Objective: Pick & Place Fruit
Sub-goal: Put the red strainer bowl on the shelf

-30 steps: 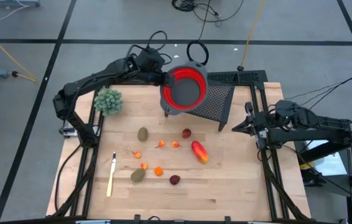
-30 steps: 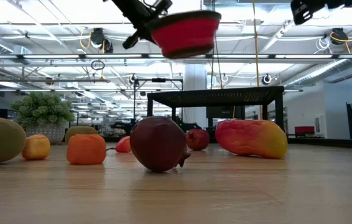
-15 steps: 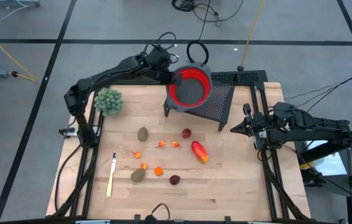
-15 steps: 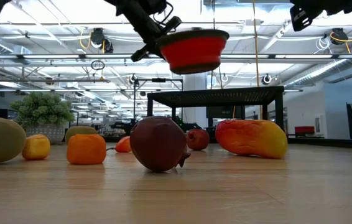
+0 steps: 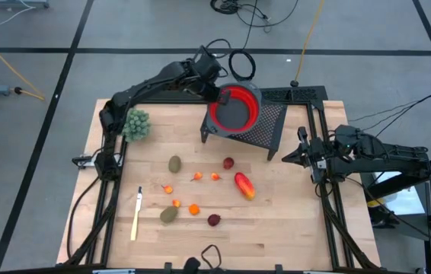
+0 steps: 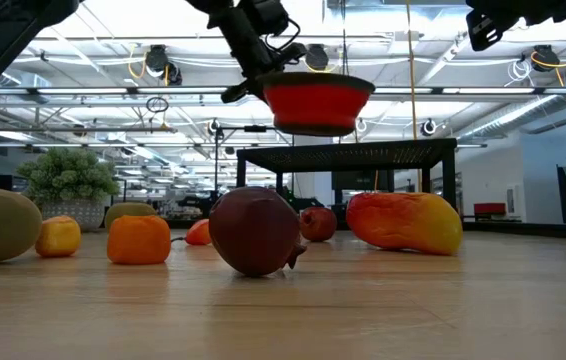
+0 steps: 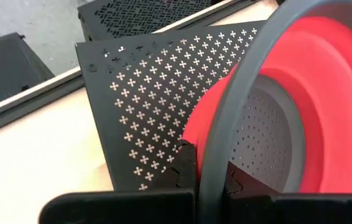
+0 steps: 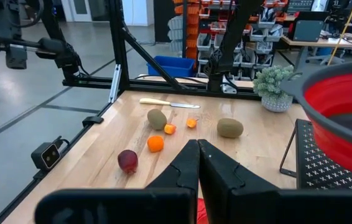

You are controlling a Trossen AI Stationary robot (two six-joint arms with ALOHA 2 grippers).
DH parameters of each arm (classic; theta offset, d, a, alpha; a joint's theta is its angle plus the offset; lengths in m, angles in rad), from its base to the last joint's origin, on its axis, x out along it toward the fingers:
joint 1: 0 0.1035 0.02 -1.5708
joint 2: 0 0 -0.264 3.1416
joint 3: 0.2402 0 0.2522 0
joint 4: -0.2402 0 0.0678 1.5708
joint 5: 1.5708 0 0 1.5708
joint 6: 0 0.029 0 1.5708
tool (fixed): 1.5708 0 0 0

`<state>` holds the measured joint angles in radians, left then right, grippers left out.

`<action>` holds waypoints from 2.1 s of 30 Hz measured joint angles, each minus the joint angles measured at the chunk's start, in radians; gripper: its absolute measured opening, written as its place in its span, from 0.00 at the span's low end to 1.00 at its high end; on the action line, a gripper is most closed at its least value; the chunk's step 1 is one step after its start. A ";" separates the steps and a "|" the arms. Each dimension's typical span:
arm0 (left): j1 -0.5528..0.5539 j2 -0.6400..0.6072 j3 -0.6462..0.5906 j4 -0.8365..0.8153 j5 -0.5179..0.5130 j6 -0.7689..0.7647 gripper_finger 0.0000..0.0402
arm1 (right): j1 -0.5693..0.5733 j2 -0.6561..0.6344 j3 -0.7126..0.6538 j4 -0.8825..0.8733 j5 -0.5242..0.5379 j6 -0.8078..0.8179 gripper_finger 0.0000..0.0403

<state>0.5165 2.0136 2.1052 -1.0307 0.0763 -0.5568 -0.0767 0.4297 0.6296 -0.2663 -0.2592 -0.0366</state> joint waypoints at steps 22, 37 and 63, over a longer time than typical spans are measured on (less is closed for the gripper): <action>0.050 0.018 -0.005 0.030 0.129 0.158 0.00 | 0.000 0.000 0.000 -0.001 -0.005 -0.001 0.00; 0.066 0.035 -0.026 0.059 0.126 0.162 0.00 | 0.000 0.000 0.000 -0.001 -0.005 -0.001 0.00; 0.066 0.049 -0.027 0.040 0.098 0.168 0.02 | 0.000 0.000 0.000 0.000 -0.005 0.008 0.00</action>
<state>0.5823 2.0623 2.0785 -0.9909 0.1748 -0.3885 -0.0765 0.4297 0.6296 -0.2665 -0.2646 -0.0288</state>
